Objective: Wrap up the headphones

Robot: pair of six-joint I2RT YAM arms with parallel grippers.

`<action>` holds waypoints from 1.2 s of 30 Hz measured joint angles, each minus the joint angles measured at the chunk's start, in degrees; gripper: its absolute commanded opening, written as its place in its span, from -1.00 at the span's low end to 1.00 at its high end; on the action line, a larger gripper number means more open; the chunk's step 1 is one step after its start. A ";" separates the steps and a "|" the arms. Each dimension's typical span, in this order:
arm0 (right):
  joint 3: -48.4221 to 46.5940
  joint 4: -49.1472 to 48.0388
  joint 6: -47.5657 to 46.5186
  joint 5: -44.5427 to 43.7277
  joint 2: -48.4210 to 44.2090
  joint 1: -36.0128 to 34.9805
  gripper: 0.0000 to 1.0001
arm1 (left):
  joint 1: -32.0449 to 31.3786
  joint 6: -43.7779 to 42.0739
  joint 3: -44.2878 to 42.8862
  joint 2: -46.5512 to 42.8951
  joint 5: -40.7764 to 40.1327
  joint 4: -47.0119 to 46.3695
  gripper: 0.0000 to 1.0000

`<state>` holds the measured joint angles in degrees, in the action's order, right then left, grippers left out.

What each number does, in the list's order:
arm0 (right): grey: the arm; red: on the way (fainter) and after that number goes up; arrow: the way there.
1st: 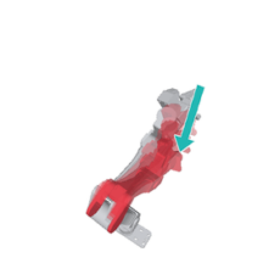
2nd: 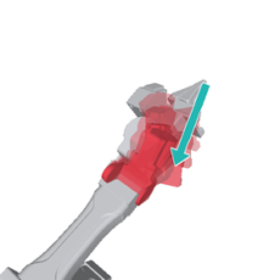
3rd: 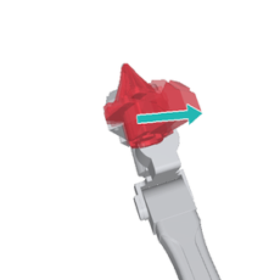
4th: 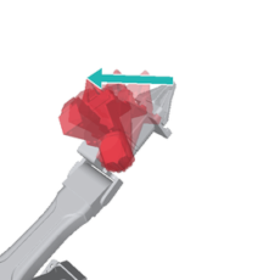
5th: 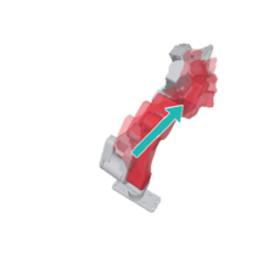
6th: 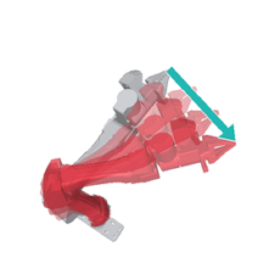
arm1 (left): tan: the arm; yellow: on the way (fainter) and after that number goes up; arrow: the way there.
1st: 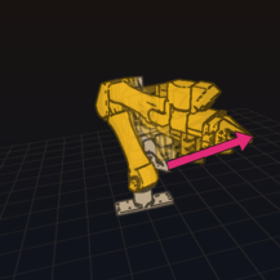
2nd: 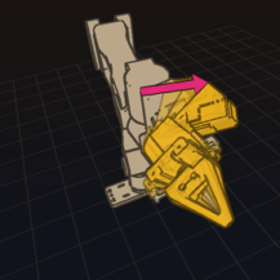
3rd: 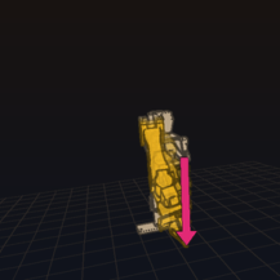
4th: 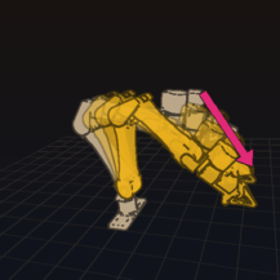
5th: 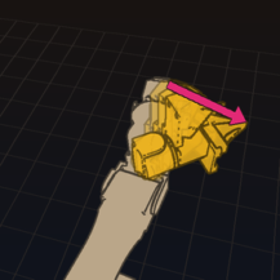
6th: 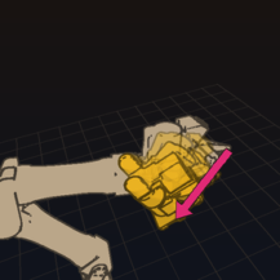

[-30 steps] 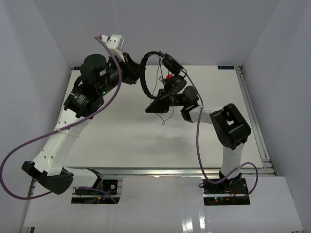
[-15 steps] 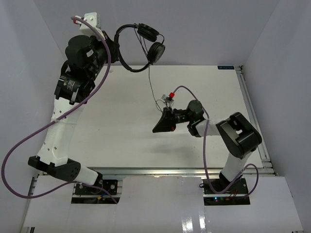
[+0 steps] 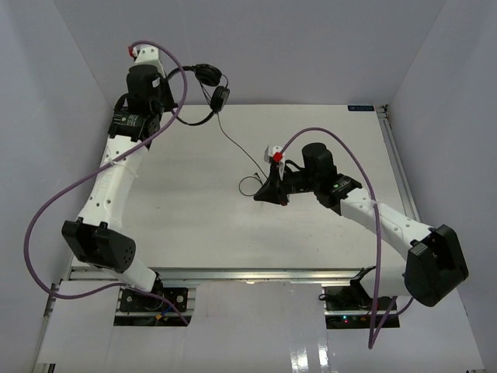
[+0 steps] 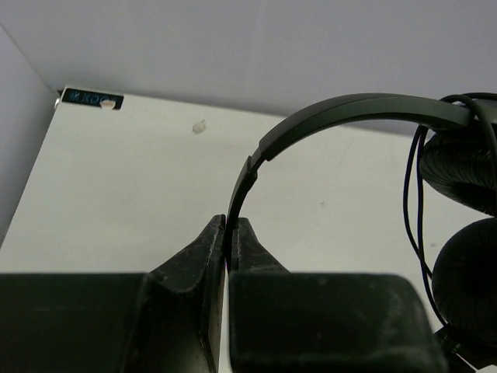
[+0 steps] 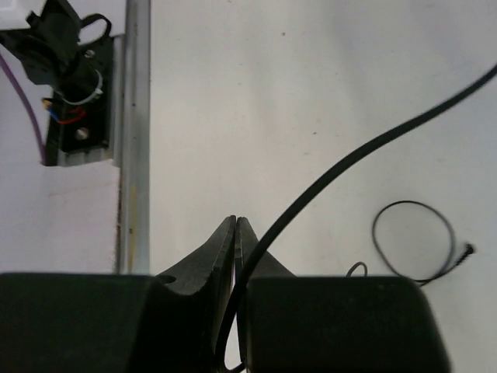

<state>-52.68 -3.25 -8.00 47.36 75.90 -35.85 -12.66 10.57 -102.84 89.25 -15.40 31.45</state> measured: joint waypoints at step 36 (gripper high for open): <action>-22.39 10.30 -40.86 -54.11 3.78 -1.10 -0.85 | -20.48 -7.92 46.13 -19.69 26.76 -9.14 -1.00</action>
<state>-75.07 7.04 -48.86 -6.76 79.68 -36.95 -33.14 2.66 -56.71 69.56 11.36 22.31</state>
